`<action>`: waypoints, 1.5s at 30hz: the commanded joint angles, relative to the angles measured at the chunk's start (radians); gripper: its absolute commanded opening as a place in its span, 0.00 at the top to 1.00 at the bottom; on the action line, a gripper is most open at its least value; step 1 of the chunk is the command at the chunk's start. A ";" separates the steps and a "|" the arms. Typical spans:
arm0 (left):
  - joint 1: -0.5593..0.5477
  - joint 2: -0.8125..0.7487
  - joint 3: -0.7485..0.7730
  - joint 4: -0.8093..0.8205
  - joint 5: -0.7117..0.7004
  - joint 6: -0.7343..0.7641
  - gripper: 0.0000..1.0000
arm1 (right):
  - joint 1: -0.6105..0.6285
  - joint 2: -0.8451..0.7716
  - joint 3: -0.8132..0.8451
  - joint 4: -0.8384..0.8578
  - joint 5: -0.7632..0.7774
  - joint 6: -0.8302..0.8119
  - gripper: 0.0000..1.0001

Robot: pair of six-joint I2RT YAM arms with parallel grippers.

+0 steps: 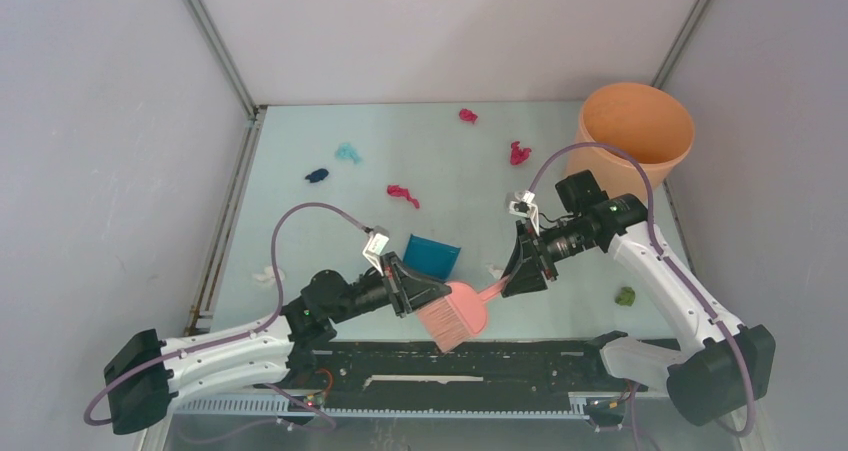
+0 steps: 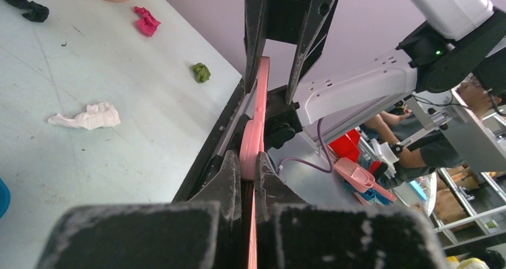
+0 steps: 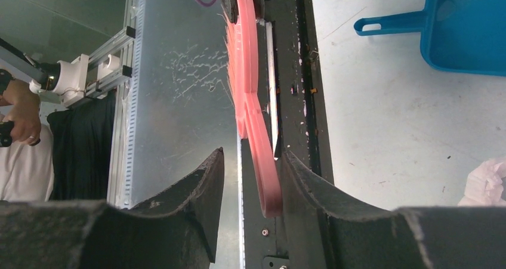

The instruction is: Sweep away the paper scraps from the table

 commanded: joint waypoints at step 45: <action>-0.066 0.114 0.225 -0.879 -0.640 0.184 0.29 | -0.234 -0.053 0.100 0.218 0.456 0.247 1.00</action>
